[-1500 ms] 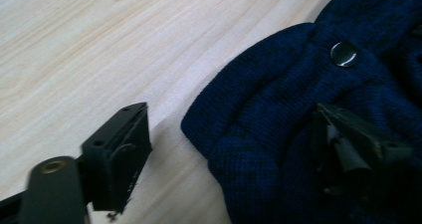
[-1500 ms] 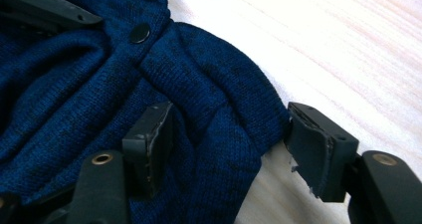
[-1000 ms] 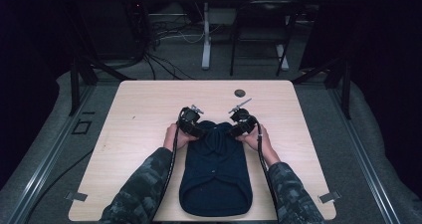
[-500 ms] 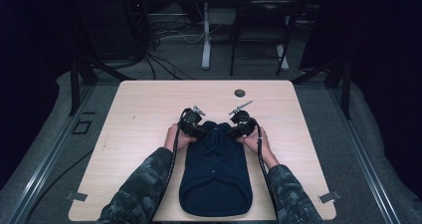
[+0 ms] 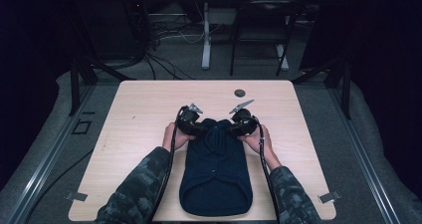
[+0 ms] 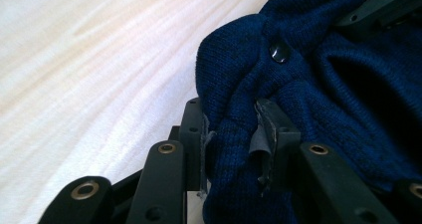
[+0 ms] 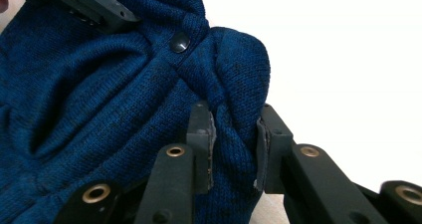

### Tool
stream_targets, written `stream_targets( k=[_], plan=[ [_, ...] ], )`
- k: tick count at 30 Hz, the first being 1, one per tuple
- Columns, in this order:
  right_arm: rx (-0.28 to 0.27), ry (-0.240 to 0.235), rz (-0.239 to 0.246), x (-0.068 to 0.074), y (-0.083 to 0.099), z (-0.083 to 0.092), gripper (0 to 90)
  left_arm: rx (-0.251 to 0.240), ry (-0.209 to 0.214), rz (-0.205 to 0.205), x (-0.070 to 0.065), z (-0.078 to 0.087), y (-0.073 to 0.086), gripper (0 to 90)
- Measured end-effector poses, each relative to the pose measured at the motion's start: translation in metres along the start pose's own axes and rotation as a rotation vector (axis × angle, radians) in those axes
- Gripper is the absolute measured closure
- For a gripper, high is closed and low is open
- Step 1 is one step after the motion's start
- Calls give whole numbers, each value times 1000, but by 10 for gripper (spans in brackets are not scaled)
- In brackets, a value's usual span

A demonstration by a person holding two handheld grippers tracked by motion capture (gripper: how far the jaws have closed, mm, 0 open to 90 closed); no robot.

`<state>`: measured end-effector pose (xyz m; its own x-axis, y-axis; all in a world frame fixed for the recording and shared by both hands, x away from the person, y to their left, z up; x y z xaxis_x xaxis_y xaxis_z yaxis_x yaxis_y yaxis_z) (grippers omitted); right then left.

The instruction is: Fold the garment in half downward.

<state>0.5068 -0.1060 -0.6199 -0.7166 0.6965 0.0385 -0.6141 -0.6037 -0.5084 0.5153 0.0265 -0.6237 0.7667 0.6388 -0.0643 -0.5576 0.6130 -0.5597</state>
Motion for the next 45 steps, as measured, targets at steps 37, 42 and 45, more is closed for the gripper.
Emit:
stream_targets(
  k=[37, 42, 45],
  plan=[
    [-181, 71, 136, 17, -17, 62, 700, -119, -59, -105, -16, 59, -22, 667],
    [-189, 49, 143, 18, -15, 68, 686, -131, -66, -126, -20, 64, -24, 673],
    [-189, 40, 139, 18, -14, 71, 674, -147, -82, -149, -24, 67, -28, 676]
  ],
)
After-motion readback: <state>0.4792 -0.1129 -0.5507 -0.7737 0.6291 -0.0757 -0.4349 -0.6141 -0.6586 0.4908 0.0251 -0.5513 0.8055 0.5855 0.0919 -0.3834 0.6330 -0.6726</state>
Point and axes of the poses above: each handheld gripper's, and its own axes: z roughly backward along the jaws, y roughly out of its underside, x roughly to its left, the point moved 10 cm from there along -z, roughly forward along the jaws, and after that the axes turned 7 degrees about x, right-handed, at the moved point
